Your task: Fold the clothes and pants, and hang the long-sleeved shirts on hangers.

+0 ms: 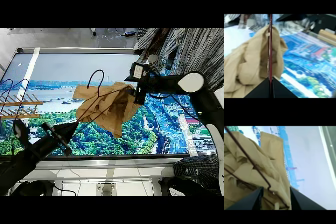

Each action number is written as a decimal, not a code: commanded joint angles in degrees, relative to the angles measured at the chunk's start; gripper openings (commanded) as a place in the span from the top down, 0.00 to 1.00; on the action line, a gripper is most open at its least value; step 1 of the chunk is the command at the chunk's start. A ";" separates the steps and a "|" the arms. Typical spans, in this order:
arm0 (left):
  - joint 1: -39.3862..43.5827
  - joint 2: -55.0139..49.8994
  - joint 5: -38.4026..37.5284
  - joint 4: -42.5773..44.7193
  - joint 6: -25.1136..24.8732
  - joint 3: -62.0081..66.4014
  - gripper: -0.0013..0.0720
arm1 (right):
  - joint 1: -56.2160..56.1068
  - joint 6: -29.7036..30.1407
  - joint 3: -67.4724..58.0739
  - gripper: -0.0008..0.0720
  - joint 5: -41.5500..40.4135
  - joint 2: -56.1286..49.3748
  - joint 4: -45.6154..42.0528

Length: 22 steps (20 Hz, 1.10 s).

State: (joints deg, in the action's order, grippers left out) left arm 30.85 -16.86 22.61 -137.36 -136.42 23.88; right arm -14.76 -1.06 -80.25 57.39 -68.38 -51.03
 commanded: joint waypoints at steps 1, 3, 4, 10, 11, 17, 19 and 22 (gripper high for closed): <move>0.00 -4.37 -4.02 0.55 -1.01 -0.09 0.95 | 1.22 -10.91 -0.57 0.42 -1.40 1.40 -5.95; 0.00 -5.16 -4.00 0.35 -1.01 -0.09 0.95 | 3.34 -20.61 -0.37 0.42 -1.66 -0.20 -9.44; 0.00 -5.16 -4.02 0.35 -1.01 -0.09 0.95 | 4.48 -24.17 -0.26 0.42 -1.44 -1.49 -9.38; 0.00 -5.18 -3.54 0.35 -1.01 -0.09 0.95 | 6.71 -44.17 -0.26 0.43 -1.38 -15.41 -16.02; 0.00 -5.18 -2.27 0.35 -0.98 -0.07 0.95 | 7.23 -46.12 -0.26 0.43 -0.63 -17.27 -17.20; 0.00 -5.18 3.37 0.13 0.11 -0.07 0.95 | 11.26 -46.03 0.72 0.43 5.20 -22.16 -17.86; 0.00 -5.18 3.89 0.13 1.18 -0.07 0.95 | 11.63 -45.97 1.40 0.43 4.48 -22.73 -18.10; 0.00 -5.18 6.32 0.15 1.18 -0.07 0.95 | 11.39 -45.77 1.40 0.43 4.52 -24.85 -16.61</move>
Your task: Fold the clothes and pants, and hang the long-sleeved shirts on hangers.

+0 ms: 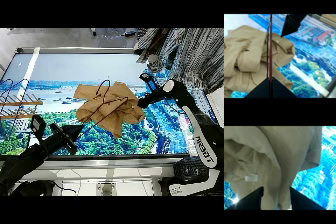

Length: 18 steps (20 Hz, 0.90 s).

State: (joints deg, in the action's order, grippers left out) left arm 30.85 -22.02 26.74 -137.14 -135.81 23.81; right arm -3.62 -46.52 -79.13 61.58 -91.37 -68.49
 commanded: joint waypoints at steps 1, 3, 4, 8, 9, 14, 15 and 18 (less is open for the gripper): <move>0.00 -0.02 2.23 -0.07 0.57 0.00 0.95 | 0.24 -0.31 0.28 0.43 0.20 -2.73 1.60; 0.00 -0.02 2.21 -0.07 0.57 0.00 0.95 | 0.24 -0.35 0.26 0.43 -0.20 -4.52 3.06; 0.00 -0.02 2.21 -0.07 0.57 0.00 0.95 | 0.24 -0.35 0.28 0.44 -0.33 -5.05 4.04; 0.00 -0.44 2.27 -0.02 0.57 -0.02 0.95 | 0.24 -1.66 -0.02 0.94 -0.20 -4.90 7.56; 0.00 -0.70 2.34 0.04 0.55 -0.02 0.95 | 0.24 -1.84 -0.50 0.94 1.60 -4.17 8.15; 0.00 -3.02 3.23 0.15 0.31 -0.02 0.95 | 0.24 -2.12 -4.00 0.94 8.31 5.81 14.47; -0.02 -3.15 2.99 0.13 0.28 -0.02 0.95 | 0.24 -2.29 -4.55 0.94 9.29 8.39 17.38; 0.02 -3.13 -1.95 -0.11 0.31 -0.02 0.95 | -2.16 -2.47 -4.96 0.94 13.94 14.69 23.98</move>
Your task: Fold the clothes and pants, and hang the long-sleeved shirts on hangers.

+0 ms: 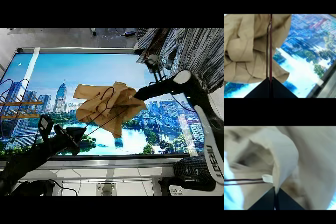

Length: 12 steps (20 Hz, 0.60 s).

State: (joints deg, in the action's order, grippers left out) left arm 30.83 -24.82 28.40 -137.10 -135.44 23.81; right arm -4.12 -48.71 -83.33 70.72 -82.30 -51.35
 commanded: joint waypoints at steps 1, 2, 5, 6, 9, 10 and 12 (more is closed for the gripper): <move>0.02 -0.33 -4.96 -0.15 -0.09 0.00 0.95 | -3.63 -0.28 -0.76 0.94 5.81 6.95 7.21; 0.04 -0.35 -5.35 -0.13 -0.11 0.00 0.95 | -6.16 -0.28 -0.76 0.94 5.97 8.20 7.28; 0.04 -0.35 -9.57 -0.17 -0.09 -0.02 0.95 | -13.86 -0.74 -0.83 0.94 5.68 10.16 8.66; 0.04 -0.35 -13.20 -0.20 -0.09 0.00 0.95 | -16.13 -1.99 -0.83 0.94 5.05 10.49 8.83; 0.09 -0.83 -15.89 -1.40 -0.04 0.02 0.95 | -20.72 -3.87 -0.83 0.94 1.81 10.78 9.22; 0.35 -1.20 -15.80 -2.23 -0.04 0.02 0.95 | -21.73 -4.11 -0.83 0.94 0.57 10.78 9.18; 1.66 -1.31 -16.02 -3.28 0.00 0.68 0.96 | -23.37 -4.24 -0.83 0.94 -1.09 10.75 9.18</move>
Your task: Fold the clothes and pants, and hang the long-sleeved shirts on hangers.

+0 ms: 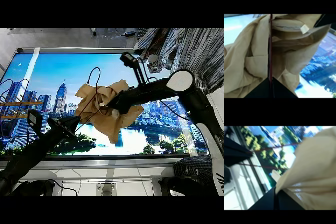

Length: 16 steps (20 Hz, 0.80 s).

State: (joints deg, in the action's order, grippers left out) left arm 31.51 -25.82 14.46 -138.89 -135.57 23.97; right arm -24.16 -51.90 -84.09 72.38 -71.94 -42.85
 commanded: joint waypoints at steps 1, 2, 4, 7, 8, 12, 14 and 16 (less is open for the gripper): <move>2.05 -0.13 -2.08 -2.05 0.11 1.33 0.96 | -4.13 -0.96 -0.07 0.94 -2.75 0.39 0.63; 3.19 0.20 -2.01 -2.21 0.11 2.21 0.95 | -4.79 -0.57 -0.07 0.94 -2.64 0.39 0.28; 5.62 1.81 -1.86 -2.21 0.11 3.45 0.96 | -5.53 3.41 -0.07 0.90 -2.25 0.42 -2.23; 6.62 6.56 0.42 -2.16 0.13 3.52 0.96 | -4.59 13.77 -0.09 0.37 -1.25 2.21 -10.29; 6.43 8.22 1.49 -2.14 0.13 3.50 0.96 | -3.74 18.93 -0.09 0.38 -1.81 3.96 -12.61; 5.99 12.02 2.10 -1.75 0.98 3.13 0.95 | 2.62 36.79 -0.07 0.38 -8.41 14.12 -17.16; 6.01 11.89 2.14 -1.77 1.40 3.13 0.95 | 8.09 42.07 -0.04 0.38 -11.37 16.52 -19.08; 6.01 11.89 2.29 -1.77 1.40 3.13 0.95 | 14.53 44.37 0.35 0.38 -11.26 14.58 -19.28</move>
State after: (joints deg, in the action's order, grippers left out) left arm 37.52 -14.61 16.19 -140.68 -134.54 27.14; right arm -16.82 -16.03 -84.03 63.88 -58.37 -59.42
